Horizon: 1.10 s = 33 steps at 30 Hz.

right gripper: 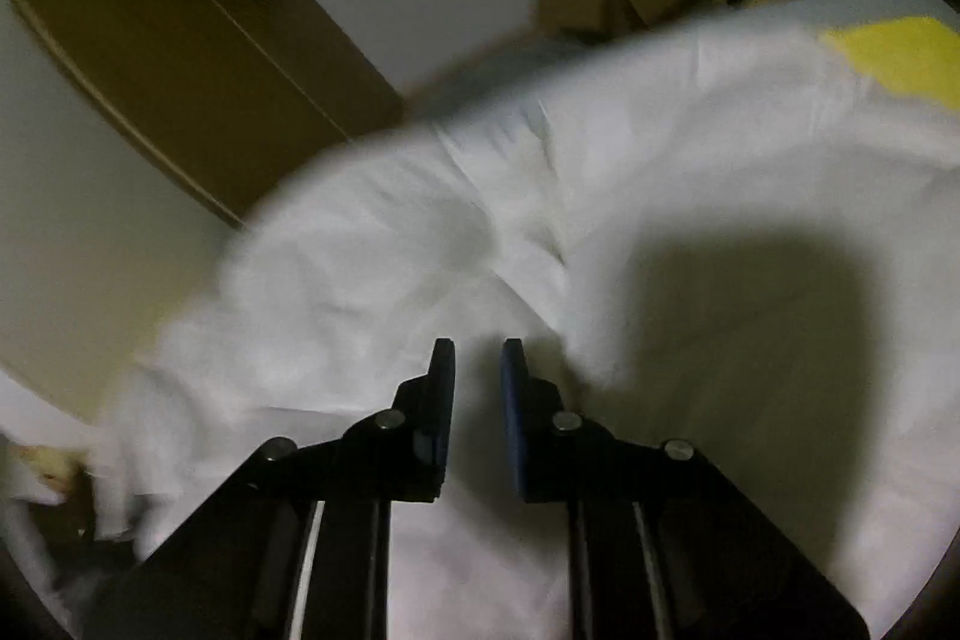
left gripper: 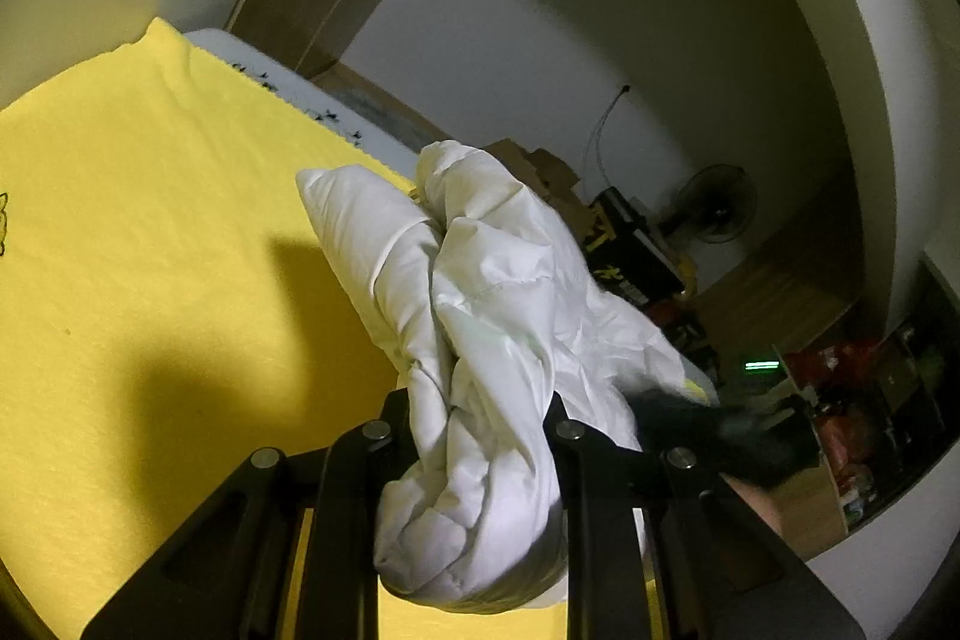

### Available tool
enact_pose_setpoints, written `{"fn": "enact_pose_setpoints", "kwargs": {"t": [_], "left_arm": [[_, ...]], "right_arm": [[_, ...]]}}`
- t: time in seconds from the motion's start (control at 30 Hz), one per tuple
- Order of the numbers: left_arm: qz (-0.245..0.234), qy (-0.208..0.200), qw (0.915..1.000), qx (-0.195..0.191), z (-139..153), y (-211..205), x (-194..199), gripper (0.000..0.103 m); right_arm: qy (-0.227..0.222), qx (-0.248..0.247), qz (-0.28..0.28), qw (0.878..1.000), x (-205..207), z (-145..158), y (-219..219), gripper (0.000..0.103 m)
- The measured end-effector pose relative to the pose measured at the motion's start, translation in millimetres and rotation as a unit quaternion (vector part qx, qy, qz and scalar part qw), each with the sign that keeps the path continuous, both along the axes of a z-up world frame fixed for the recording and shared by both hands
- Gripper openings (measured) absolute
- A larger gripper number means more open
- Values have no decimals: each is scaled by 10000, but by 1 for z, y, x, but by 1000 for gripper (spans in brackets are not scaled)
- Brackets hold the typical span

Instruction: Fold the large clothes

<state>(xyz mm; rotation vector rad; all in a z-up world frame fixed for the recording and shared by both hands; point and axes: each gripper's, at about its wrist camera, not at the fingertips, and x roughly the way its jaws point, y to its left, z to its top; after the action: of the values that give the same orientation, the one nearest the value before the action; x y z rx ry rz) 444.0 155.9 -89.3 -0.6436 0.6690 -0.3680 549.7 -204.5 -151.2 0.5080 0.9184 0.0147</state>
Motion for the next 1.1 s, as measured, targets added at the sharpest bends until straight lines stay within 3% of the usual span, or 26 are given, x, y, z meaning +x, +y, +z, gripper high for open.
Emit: {"fn": "enact_pose_setpoints", "kwargs": {"t": [0.03, 0.1, 0.2, 0.27, 0.33, 0.37, 0.4, 0.47, 0.6, 0.73, 0.77, 0.83, 0.9, 0.97, 1.1], "left_arm": [[-66, -77, 9999, 51, 5, -3, -2, 18], [-124, -197, 9996, 152, 10, -5, -1, 18], [-198, -356, 9991, 118, 21, -10, -2, 18], [-237, -469, 9986, 100, 28, -13, -4, 18], [-280, -570, 9979, 87, 35, -18, -6, 18], [-322, -617, 9976, 56, 38, -23, -6, 18], [-411, -659, 9970, 7, 43, -28, -6, 18], [-526, -751, 9958, -3, 54, -41, -9, 18], [-625, -926, 9937, 61, 72, -59, -18, 18], [-723, -936, 9928, 163, 82, -72, -21, 18], [-757, -887, 9931, 158, 80, -76, -21, 18], [-715, -906, 9931, 208, 87, -84, -22, 18], [-708, -915, 9931, 169, 94, -87, -24, 18], [-712, -908, 9931, 215, 99, -94, -26, 18], [-683, -878, 9930, 387, 110, -121, -27, 19]], "right_arm": [[306, -8, 79, 9995, 11, -21, 2, 9], [297, -195, 260, 9990, 19, -31, 6, 8], [398, -80, 369, 9985, 6, -17, 1, 13], [96, -82, 188, 9997, -33, 2, -8, 15], [-41, -128, 140, 9998, -67, 7, -9, 33], [153, 45, 327, 9993, -75, -4, -6, 34], [349, 155, 497, 9980, -74, -16, -2, 34], [199, -249, 777, 9965, -69, -35, 8, 32], [246, -535, 915, 9941, -65, -32, 17, 32], [-15, -153, 741, 9971, -94, -25, 10, 32], [122, -157, 898, 9958, -92, -40, 13, 32], [-17, -215, 1227, 9922, -93, -44, 12, 31], [147, 506, 1013, 9935, -102, -37, -10, 32], [-189, 1007, 728, 9921, -128, -15, -41, 32], [-843, 845, 39, 9928, -189, 21, -105, 38]]}}
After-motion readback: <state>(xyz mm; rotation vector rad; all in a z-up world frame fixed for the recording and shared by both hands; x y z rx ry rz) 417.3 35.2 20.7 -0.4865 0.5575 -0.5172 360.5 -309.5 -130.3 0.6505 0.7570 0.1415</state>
